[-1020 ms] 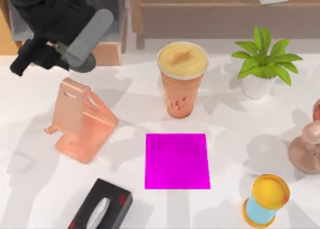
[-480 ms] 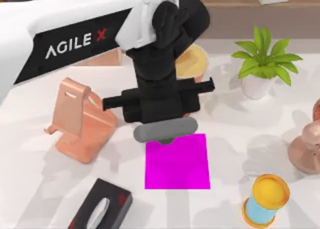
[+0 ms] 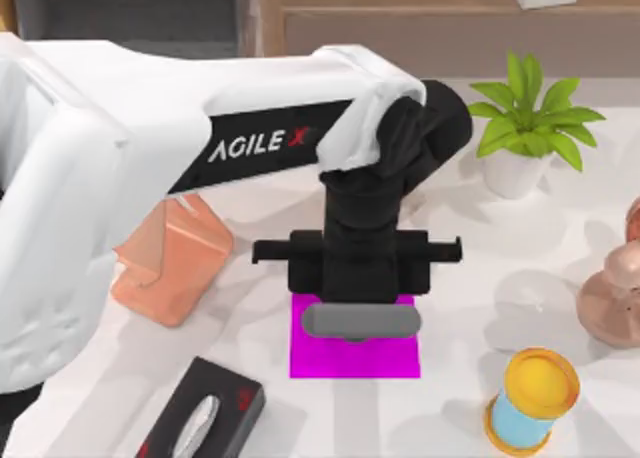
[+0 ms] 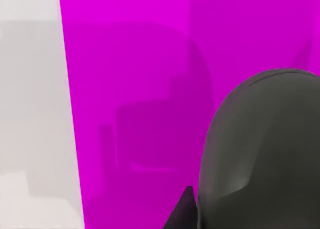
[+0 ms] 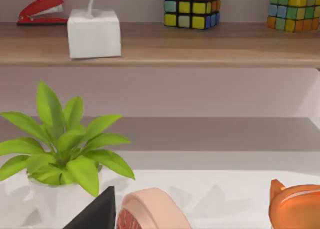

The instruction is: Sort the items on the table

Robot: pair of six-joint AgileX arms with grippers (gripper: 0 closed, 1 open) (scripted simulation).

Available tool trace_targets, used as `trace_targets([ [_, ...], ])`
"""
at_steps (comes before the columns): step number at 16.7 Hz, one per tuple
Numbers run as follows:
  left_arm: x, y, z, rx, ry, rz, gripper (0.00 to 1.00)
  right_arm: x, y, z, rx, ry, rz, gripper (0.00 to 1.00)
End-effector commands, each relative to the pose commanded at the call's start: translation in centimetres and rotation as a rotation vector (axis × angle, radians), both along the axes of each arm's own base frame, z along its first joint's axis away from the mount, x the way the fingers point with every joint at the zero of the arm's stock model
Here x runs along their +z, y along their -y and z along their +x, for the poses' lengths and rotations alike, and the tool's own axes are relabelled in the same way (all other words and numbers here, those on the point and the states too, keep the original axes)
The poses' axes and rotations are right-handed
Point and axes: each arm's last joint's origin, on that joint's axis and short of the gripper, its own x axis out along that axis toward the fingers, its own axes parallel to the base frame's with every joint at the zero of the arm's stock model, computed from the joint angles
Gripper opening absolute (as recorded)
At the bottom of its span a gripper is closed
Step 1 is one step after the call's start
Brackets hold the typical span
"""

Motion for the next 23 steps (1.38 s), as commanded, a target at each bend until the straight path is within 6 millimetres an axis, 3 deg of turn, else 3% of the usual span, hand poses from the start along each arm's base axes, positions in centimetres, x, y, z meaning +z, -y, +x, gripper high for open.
trace_targets([
  [10,-1.0,0.0,0.0,0.0,0.0,0.0,0.0,0.0,0.0,0.0,0.0,0.0,0.0,1.0],
  [23,-1.0,0.0,0.0,0.0,0.0,0.0,0.98,0.0,0.0,0.0,0.0,0.0,0.0,1.0],
])
